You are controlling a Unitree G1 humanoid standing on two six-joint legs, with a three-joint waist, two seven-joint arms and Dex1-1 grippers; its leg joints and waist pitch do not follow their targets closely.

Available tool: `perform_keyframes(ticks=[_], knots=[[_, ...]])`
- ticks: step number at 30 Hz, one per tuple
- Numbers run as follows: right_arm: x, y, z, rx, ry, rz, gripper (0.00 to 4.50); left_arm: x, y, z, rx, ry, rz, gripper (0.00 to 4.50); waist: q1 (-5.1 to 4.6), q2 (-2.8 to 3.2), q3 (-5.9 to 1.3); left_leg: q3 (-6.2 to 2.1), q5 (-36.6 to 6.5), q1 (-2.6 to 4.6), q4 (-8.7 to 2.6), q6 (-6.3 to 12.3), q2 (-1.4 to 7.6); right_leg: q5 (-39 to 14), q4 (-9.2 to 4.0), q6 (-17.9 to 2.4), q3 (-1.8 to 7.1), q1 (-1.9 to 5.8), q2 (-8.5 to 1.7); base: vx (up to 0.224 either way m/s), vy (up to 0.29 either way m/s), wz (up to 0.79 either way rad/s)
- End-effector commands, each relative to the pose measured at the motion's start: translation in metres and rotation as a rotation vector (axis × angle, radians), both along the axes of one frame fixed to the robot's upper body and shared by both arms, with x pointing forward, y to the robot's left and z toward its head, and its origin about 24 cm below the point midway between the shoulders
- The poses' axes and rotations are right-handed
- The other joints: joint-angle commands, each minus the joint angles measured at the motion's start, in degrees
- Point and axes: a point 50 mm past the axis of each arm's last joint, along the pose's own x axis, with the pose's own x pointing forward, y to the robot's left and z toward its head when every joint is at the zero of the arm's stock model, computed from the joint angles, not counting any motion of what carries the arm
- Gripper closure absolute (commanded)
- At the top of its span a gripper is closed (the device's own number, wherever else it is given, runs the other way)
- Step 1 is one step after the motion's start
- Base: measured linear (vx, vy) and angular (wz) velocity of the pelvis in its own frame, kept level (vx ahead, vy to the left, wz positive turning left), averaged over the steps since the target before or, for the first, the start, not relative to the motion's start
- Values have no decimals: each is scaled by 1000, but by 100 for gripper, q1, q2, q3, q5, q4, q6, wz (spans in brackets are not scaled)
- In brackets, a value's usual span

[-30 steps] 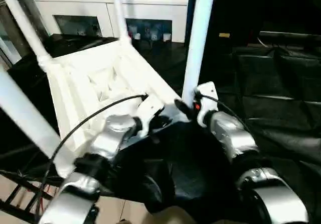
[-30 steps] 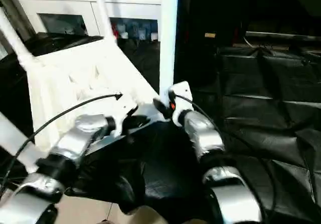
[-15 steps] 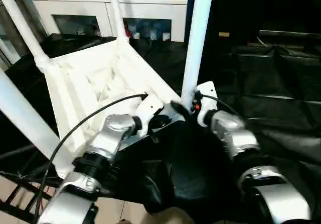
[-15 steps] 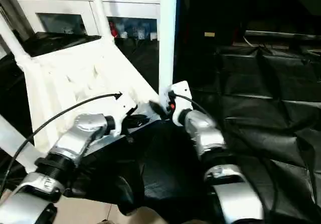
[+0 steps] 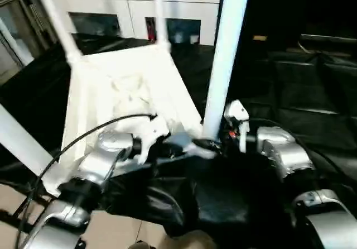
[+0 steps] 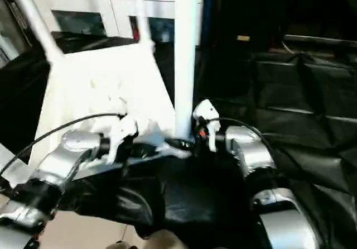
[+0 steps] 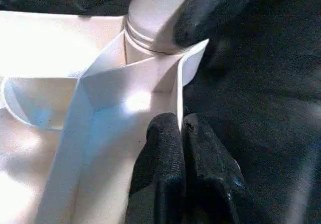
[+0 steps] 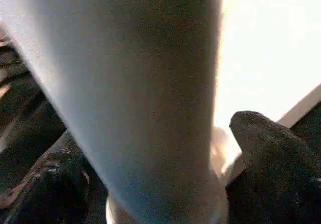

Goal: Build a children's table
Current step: Rotate leg to tighten

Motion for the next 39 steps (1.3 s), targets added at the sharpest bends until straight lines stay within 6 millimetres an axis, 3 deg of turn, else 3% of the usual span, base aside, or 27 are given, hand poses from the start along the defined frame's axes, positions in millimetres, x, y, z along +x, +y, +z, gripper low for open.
perform_keyframes(ticks=[1,2,3,5,12,13,21,24,26,27,28,30,32,33,35,37,38,39], knots=[[-2,0,2,-10,-11,41,35,-2,-6,11,-43,-35,-75,450,-7,-34,-406,42,-1068,43,-365,469,91,-581,-332,-1652,140,354,-211,0,0,0],[-3,0,2,-14,-6,58,35,-4,-4,11,-42,-27,-85,450,-19,-136,-403,56,-1029,42,-365,491,89,-566,-346,-1642,144,354,-202,0,0,0],[-5,-1,2,-18,2,84,50,-7,0,11,-38,-16,-93,450,-1,-74,-409,47,-960,40,-356,509,93,-559,-317,-1658,142,347,-217,0,0,0],[-5,-1,2,-19,6,94,69,-8,2,11,-34,-13,-97,450,-14,-112,-405,52,-938,35,-354,524,91,-552,-322,-1656,142,349,-211,0,0,0],[-5,-1,4,-20,3,110,123,-9,7,10,-26,-7,-98,450,-6,-113,-401,51,-862,36,-349,525,86,-631,-318,-1617,147,348,-217,0,0,0],[-5,-1,4,-19,3,111,147,-9,7,10,-26,-7,-98,450,-4,-113,-404,52,-851,39,-347,525,86,-621,-317,-1616,147,346,-217,0,0,0],[-10,5,-3,0,7,102,197,-5,2,8,-45,-24,-46,450,-6,-114,-404,52,-835,37,-343,518,78,-621,-320,-1590,147,348,-209,0,0,0],[-7,9,-8,4,4,12,207,4,-5,8,-59,-53,46,450,-7,-95,-385,46,-1011,42,-357,423,69,-922,-353,-1515,150,341,-216,0,0,0],[-5,12,-11,5,3,-47,208,9,-9,9,-67,-66,94,450,-32,-118,-362,45,-1191,59,-377,315,63,-1252,-399,-1409,160,330,-219,0,0,0],[0,16,-18,-4,12,-171,216,16,-17,9,-68,-80,152,450,-43,-113,-348,38,-1267,58,-398,252,56,-1487,-420,-1325,164,327,-222,0,0,0],[1,16,-19,-6,13,-184,216,17,-18,9,-68,-81,158,450,-46,-69,-345,36,-1313,75,-401,197,51,-1600,-434,-1287,170,309,-227,0,0,0],[9,22,-28,-27,24,-378,231,25,-28,9,-60,-102,238,450,-93,-107,-358,7,-1361,46,-424,108,39,-1745,-440,-1167,157,352,-230,0,0,0],[11,25,-30,-27,28,-439,235,28,-32,9,-57,-108,269,450,-149,-105,-344,13,-1493,71,-425,41,16,-2020,-490,-1080,150,316,-222,0,0,0],[15,32,-35,-11,64,-579,239,34,-41,9,-50,-124,328,450,-175,-73,-357,0,-1442,56,-424,49,18,-1930,-475,-1086,153,336,-231,0,0,0],[17,36,-37,-8,87,-641,242,35,-47,9,-53,-130,340,450,-201,-80,-351,-1,-1495,66,-429,42,11,-1989,-500,-1056,143,321,-220,0,0,0],[17,43,-39,-6,104,-673,242,36,-54,10,-57,-133,342,450,-203,-49,-367,-4,-1415,43,-424,80,11,-1804,-486,-1092,146,338,-228,0,0,0],[17,46,-39,-6,108,-681,242,36,-56,11,-58,-135,344,450,-216,-68,-373,5,-1396,41,-415,120,12,-1653,-482,-1131,145,332,-214,0,0,0],[17,57,-37,-4,90,-654,242,35,-64,12,-50,-149,310,450,-208,-49,-379,6,-1384,43,-416,149,16,-1535,-472,-1172,146,331,-215,0,0,0]])
